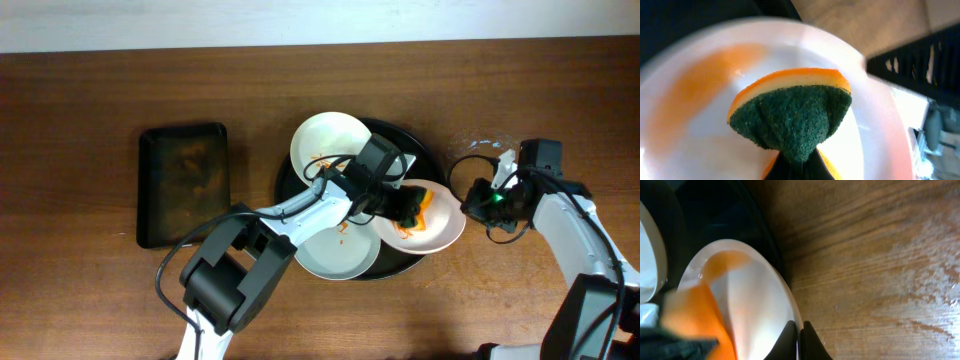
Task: Clean dirty plates on tray and stack at the side
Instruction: 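Scrub the pink-rimmed plate with the sponge while right gripper holds it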
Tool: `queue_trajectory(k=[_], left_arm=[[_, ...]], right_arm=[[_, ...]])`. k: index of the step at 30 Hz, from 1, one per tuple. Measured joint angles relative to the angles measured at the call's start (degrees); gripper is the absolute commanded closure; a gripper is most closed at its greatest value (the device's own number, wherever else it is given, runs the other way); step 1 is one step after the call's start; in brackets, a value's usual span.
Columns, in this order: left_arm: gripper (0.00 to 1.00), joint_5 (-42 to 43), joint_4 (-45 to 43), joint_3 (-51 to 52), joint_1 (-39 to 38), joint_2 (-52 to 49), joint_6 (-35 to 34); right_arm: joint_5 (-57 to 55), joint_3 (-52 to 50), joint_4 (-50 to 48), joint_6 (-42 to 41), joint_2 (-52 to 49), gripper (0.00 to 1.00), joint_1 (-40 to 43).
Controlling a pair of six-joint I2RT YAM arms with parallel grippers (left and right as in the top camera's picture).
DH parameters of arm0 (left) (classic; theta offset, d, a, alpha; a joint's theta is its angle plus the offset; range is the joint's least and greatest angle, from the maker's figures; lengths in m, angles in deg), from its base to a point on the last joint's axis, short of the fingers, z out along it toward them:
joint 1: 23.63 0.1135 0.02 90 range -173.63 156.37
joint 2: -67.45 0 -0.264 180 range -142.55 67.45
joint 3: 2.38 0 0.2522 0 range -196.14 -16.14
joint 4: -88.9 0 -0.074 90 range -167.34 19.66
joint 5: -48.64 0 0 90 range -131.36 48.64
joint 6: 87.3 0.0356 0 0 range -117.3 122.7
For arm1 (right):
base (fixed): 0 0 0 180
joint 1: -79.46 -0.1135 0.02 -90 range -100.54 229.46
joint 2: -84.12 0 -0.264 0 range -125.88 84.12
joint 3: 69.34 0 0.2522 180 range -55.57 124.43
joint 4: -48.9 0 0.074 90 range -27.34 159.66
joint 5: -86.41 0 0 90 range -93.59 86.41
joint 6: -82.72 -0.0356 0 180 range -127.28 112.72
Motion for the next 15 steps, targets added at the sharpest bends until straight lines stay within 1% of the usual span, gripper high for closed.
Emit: queue_trajectory(k=[4,6,8,9,12,13,14,15], left_arm=[[0.99,5.3,7.8,-0.1,-0.1,0.0,0.0],[1.0,5.7,9.5,-0.1,0.1,0.0,0.9],[1.0,4.0,9.6,-0.2,0.2,0.0,1.8],[1.0,3.8,9.6,-0.2,0.2,0.0,2.0],[0.99,2.6,9.7,-0.9,0.2,0.0,2.8],[0.99,2.1,9.8,-1.2,0.2,0.0,2.8],[1.0,1.6,9.9,-1.4,0.2,0.0,2.9],[0.99,1.2,9.9,-1.6,0.2,0.0,2.9]], right_arm=[[-2.0,0.0,-1.4,-0.2,0.0,0.96,0.0],[-2.5,0.0,-1.5,-0.3,0.0,0.96,0.0],[-2.6,0.0,-0.3,-0.3,0.0,0.96,0.0],[-2.3,0.0,0.8,-0.2,0.0,0.9,0.0],[0.3,0.3,10.1,-0.5,0.0,0.78,0.0],[0.7,0.3,12.6,-0.3,0.0,0.66,0.0],[0.9,0.4,13.7,-0.3,0.0,0.6,0.0],[1.3,0.3,16.2,0.1,0.0,0.61,0.0]])
